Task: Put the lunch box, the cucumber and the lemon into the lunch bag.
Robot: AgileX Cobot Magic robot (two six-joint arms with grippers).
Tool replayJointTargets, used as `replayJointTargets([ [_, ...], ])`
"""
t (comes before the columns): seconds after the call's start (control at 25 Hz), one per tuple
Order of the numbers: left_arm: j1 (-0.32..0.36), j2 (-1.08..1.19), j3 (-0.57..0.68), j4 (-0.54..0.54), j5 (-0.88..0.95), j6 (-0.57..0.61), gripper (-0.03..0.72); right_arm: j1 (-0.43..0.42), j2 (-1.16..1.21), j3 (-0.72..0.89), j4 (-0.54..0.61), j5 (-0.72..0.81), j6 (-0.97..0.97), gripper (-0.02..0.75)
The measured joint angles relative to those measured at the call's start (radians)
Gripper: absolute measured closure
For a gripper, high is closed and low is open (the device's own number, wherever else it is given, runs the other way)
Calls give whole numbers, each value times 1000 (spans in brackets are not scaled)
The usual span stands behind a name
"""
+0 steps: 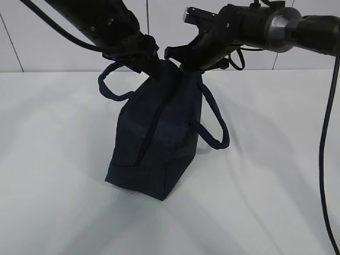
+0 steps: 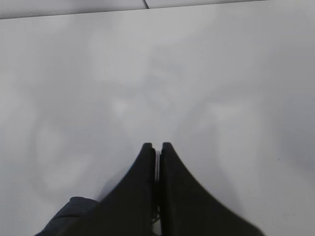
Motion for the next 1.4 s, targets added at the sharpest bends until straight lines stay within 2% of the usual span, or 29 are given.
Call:
replayJointTargets([
  [0.24,6,68,-44,-11,-24,-2,303,0,-7,-15,7,2,-2,731],
  [0.44,8,130,-70,-19,-43,-2,358,-2,-8,-17,13,6,-8,731],
  [0.52,8,139,-70,-21,-65,-2,442,-2,-8,-17,13,8,-14,731],
  [0.64,8,141,-70,-21,-76,-2,637,-2,-8,-17,13,8,-18,731],
  [0.72,8,141,-70,-21,-76,-2,685,-2,-8,-17,13,8,-21,731],
  [1.4,8,126,-70,-12,-61,-4,695,-5,23,-21,26,11,-23,731],
])
